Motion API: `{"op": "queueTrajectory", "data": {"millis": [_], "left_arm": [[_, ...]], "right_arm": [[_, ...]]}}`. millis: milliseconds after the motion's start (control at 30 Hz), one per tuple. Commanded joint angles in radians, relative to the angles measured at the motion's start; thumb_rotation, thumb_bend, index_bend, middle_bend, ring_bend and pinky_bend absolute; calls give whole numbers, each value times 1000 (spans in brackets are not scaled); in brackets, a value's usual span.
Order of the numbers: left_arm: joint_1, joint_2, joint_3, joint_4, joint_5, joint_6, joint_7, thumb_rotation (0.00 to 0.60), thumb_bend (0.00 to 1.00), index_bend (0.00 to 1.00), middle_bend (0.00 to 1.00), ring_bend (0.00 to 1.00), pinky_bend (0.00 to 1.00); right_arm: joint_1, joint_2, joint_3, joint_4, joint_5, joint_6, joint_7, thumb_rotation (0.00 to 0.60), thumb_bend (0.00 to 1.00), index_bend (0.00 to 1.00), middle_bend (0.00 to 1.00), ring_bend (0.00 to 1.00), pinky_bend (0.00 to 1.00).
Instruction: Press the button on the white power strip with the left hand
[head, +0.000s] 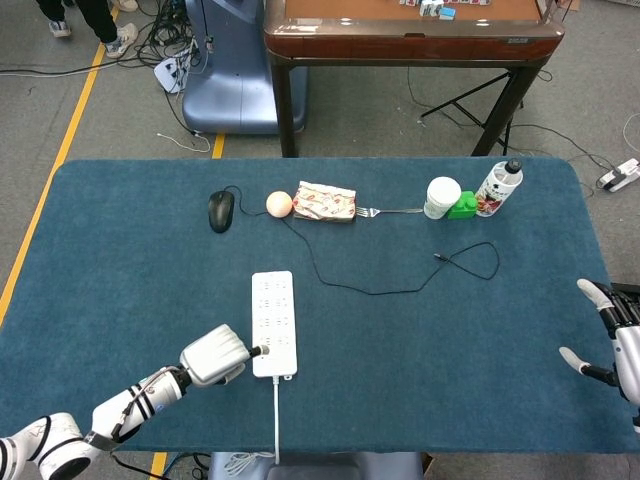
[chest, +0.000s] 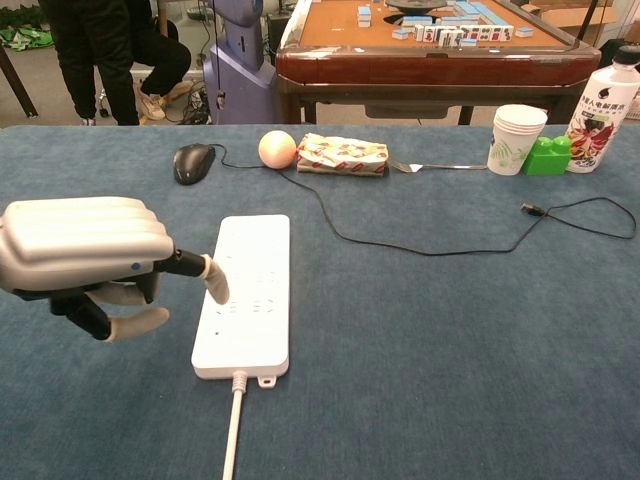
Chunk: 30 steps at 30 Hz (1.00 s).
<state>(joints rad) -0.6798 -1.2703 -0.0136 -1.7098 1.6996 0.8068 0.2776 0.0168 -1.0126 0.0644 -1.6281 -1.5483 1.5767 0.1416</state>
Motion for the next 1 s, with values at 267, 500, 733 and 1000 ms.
{"op": "queueTrajectory", "data": {"millis": [267, 500, 733, 1000], "left_arm": [[-29, -44, 4, -3, -51, -27, 78, 600, 542, 309, 1000, 1000, 1000], [-44, -71, 11, 3, -91, -44, 130, 600, 542, 308, 1000, 1000, 1000], [-44, -86, 24, 16, -127, -43, 173, 600, 542, 308, 1000, 1000, 1000], [-50, -90, 36, 16, -154, -43, 198, 600, 542, 308, 1000, 1000, 1000]], "right_arm": [[2, 0, -1, -1, -1, -6, 0, 600, 92, 142, 178, 168, 287], [2, 2, -2, -2, -6, -3, 3, 600, 92, 142, 178, 167, 287], [0, 5, 0, -3, -5, -1, 11, 600, 91, 142, 178, 167, 287], [1, 4, 0, -3, -5, -2, 8, 600, 91, 142, 178, 167, 287]]}}
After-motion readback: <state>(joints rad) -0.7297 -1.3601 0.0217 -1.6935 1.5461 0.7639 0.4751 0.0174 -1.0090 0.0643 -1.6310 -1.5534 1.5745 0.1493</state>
